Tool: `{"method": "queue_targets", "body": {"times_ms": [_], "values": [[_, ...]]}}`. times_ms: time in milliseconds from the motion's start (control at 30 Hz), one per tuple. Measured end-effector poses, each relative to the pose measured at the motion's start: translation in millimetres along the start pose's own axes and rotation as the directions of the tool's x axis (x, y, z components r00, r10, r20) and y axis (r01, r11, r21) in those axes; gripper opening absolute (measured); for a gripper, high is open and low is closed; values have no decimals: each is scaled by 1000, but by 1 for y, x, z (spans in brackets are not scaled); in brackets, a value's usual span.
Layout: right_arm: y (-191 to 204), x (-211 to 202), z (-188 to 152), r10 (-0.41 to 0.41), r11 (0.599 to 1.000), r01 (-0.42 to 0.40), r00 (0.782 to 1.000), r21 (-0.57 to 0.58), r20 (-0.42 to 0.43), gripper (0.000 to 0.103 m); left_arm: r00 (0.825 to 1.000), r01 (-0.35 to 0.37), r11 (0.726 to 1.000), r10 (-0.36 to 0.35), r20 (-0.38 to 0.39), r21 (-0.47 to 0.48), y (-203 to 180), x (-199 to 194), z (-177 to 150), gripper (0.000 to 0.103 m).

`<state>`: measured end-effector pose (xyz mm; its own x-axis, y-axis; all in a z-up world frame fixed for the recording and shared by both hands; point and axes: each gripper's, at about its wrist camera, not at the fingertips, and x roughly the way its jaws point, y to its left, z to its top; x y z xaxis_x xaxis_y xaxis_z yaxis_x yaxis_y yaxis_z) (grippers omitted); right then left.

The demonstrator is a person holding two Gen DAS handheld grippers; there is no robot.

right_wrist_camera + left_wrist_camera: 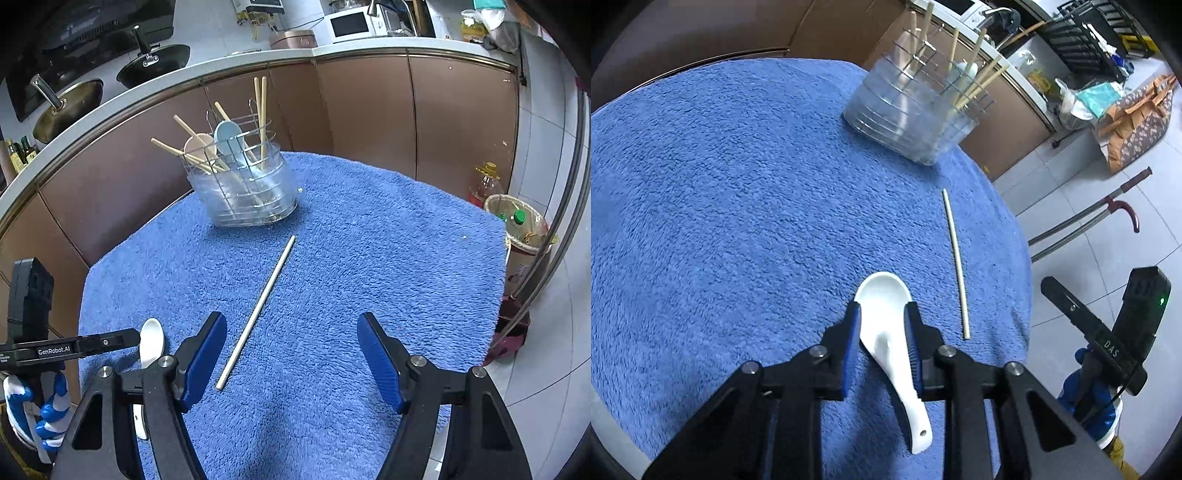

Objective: Organize utensils
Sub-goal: 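Grasp the last white spoon with the left tool while the right tool grasps the last chopstick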

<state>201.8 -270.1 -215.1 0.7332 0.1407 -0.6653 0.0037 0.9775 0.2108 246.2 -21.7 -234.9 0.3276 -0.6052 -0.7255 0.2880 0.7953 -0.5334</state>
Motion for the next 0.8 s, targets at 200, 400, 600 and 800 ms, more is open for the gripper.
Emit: {"method": "queue_targets", "body": {"times_ms": [200, 400, 600, 800], "values": [[0, 12, 2, 8, 1000, -8, 1000, -8, -24, 69, 1000, -3, 1000, 3, -22, 13, 2, 6, 5, 18], [-3, 21, 4, 8, 1000, -8, 999, -5, -43, 69, 1000, -19, 1000, 19, -18, 23, 8, 3, 12, 20], [-1, 29, 7, 10, 1000, -10, 998, -12, -56, 69, 999, 16, 999, -15, -38, 43, 11, 5, 14, 20], [2, 35, 11, 10, 1000, -12, 998, -28, -68, 69, 997, 37, 997, -33, -67, 65, 10, 14, 12, 20]]}}
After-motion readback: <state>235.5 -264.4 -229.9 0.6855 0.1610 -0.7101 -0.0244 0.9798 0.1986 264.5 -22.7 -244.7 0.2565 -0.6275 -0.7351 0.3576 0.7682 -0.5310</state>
